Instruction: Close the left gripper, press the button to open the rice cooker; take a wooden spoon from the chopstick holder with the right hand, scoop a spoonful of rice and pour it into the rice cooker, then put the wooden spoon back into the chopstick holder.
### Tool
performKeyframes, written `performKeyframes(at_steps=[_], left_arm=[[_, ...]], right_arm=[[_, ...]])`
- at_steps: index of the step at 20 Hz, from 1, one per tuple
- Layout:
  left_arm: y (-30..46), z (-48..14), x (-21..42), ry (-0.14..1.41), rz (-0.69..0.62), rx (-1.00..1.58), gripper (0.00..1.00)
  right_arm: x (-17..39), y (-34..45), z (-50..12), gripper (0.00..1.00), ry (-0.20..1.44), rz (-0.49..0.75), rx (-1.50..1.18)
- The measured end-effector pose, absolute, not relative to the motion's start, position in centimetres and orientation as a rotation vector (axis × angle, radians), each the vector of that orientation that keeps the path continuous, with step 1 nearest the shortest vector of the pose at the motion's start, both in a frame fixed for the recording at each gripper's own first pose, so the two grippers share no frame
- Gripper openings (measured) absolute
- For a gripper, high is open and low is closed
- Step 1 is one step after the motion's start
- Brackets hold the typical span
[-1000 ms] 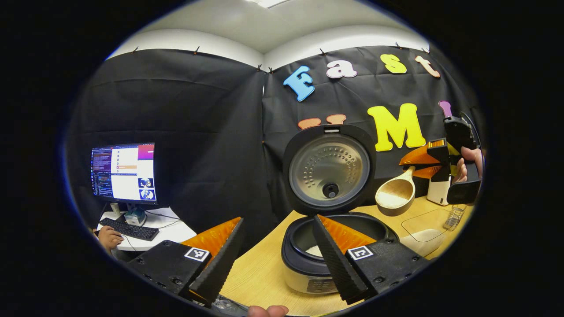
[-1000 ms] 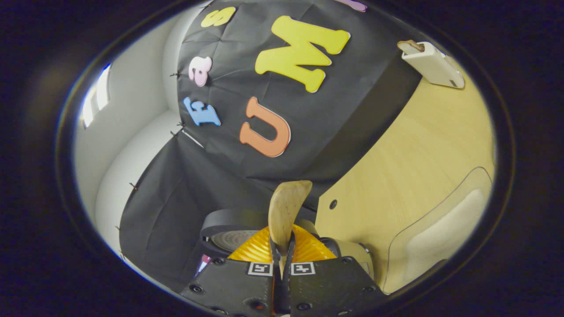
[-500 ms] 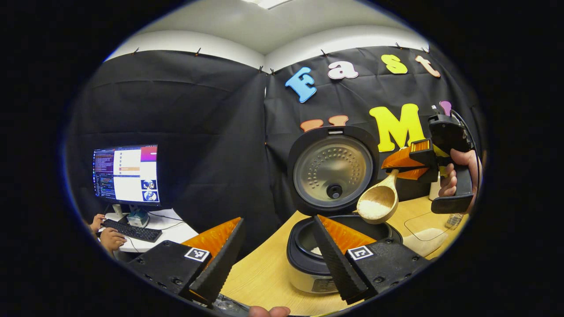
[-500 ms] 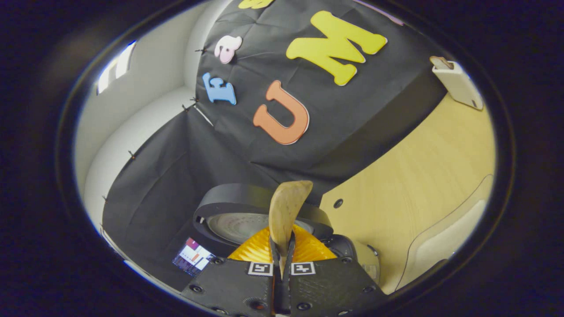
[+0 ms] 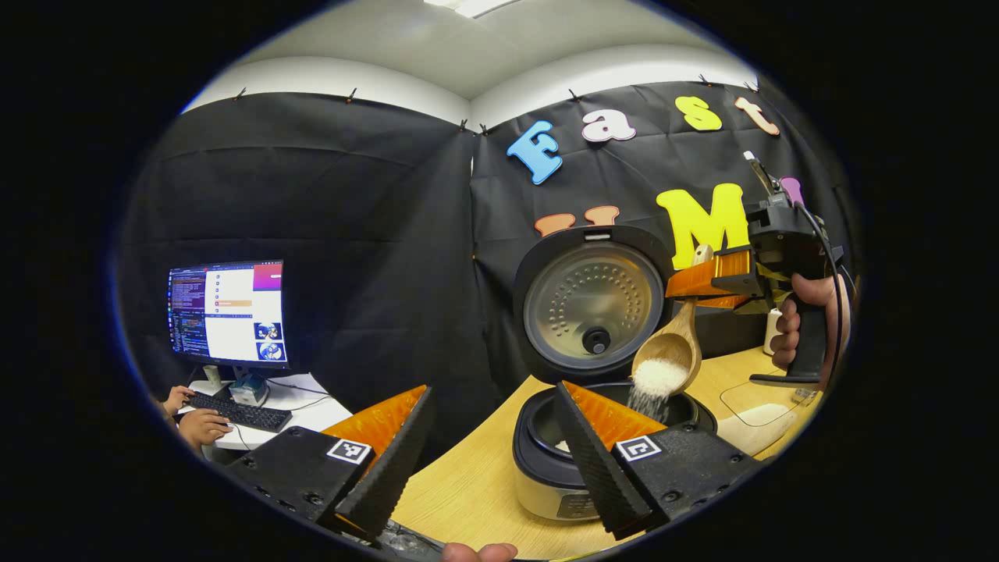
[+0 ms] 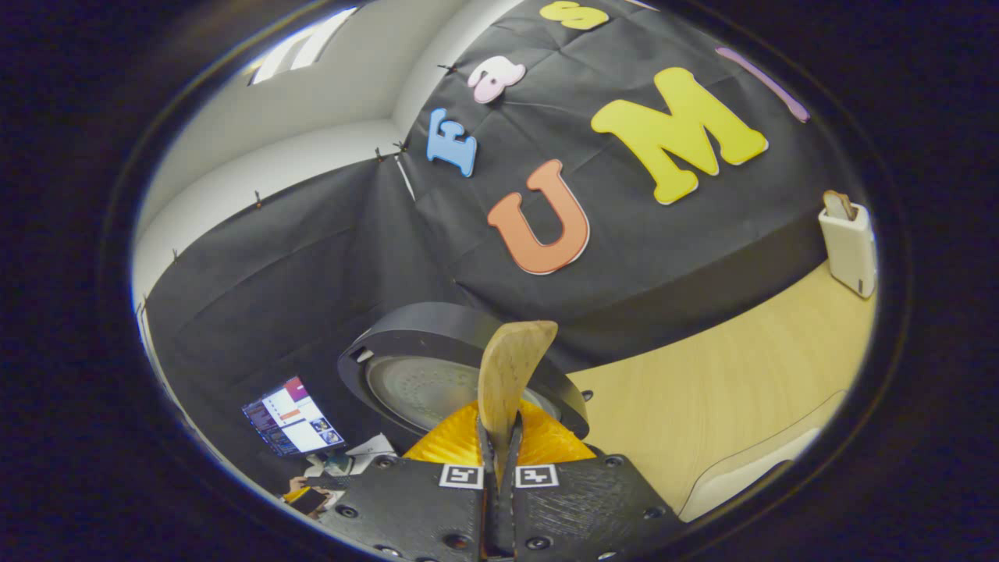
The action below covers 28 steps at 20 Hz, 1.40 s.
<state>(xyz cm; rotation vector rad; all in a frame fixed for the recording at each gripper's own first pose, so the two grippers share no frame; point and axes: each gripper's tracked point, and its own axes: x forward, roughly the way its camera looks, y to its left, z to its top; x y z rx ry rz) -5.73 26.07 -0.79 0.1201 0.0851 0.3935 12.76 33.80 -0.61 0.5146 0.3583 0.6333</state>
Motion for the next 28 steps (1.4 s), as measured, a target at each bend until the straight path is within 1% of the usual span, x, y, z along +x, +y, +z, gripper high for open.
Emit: performKeyframes(at_steps=[5,12,17,21,27,28], left_arm=[[25.9,-0.5,-5.7,0.077,0.389,0.12,0.98],[26.0,-0.3,-5.8,0.066,0.389,0.109,0.98],[25.9,0.1,-5.9,0.059,0.384,0.111,0.98],[25.8,0.1,-6.0,0.053,0.382,0.111,0.98],[26.2,0.1,-5.9,0.049,0.389,0.105,0.98],[26.2,0.2,-5.9,0.045,0.388,0.104,0.98]], right_arm=[[12.5,34.5,-0.1,0.0,0.288,0.643,0.405],[11.4,36.0,1.8,0.0,0.144,0.676,0.199],[11.3,37.5,1.7,0.0,0.028,0.681,0.008],[10.8,38.6,1.5,0.0,0.01,0.701,-0.043],[9.9,39.6,1.6,0.0,-0.086,0.731,-0.209],[9.6,39.7,1.5,0.02,-0.094,0.741,-0.217]])
